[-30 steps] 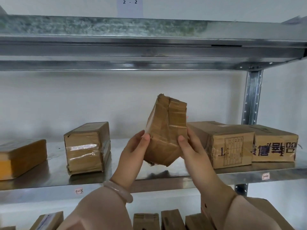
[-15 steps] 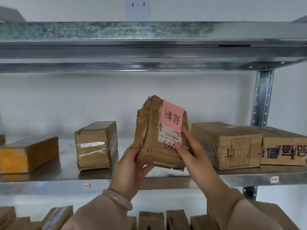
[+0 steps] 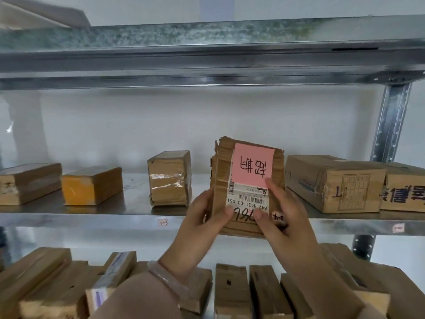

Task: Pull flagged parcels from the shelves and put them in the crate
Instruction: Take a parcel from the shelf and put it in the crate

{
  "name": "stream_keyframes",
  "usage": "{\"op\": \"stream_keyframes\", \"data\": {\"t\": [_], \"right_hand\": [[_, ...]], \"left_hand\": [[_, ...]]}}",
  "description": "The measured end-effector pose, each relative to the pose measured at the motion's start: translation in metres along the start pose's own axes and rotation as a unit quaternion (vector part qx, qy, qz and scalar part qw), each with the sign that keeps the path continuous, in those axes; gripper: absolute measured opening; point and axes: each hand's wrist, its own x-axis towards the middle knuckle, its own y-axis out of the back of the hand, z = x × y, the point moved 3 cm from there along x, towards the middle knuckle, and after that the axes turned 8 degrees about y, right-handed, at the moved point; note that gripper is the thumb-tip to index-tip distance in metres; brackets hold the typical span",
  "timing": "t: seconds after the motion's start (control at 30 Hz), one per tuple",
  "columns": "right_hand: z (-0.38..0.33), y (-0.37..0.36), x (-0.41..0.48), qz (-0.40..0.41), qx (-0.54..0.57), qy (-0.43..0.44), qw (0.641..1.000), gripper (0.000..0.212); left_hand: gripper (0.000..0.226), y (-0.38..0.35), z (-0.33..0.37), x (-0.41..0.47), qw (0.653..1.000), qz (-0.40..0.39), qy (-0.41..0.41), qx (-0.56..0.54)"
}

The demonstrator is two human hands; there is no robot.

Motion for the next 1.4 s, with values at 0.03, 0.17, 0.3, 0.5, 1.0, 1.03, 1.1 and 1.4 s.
{"op": "stream_keyframes", "data": {"t": [0.03,0.17,0.3,0.5,1.0,1.03,1.1,1.4], "right_hand": [[-0.006,-0.005,-0.008,-0.001,-0.008,0.0,1.0,0.064],[-0.028,-0.035,-0.044,-0.019,-0.044,-0.026,0.999,0.062],[-0.053,-0.095,-0.092,-0.072,-0.061,-0.072,0.993,0.064],[-0.108,-0.214,-0.16,-0.203,-0.029,-0.098,0.974,0.062],[-0.199,-0.471,-0.261,-0.464,0.104,-0.073,0.877,0.069],[-0.201,-0.488,-0.263,-0.471,0.109,-0.076,0.872,0.069],[-0.204,-0.525,-0.265,-0.481,0.126,-0.073,0.865,0.069],[-0.19,-0.715,-0.234,-0.533,0.182,-0.085,0.822,0.07]], "left_hand": [[0.035,0.003,-0.001,-0.01,1.0,0.019,-0.02,0.007],[0.064,0.03,-0.016,-0.059,0.998,0.042,-0.042,-0.021],[0.067,0.081,-0.037,-0.124,0.999,0.047,-0.014,0.017],[0.052,0.185,-0.06,-0.238,0.984,0.154,0.089,0.035],[0.062,0.399,-0.097,-0.445,0.882,0.399,0.23,0.1],[0.062,0.412,-0.102,-0.45,0.876,0.407,0.239,0.099],[0.061,0.442,-0.111,-0.456,0.866,0.421,0.251,0.097],[0.06,0.601,-0.143,-0.437,0.806,0.479,0.314,0.149]]}}
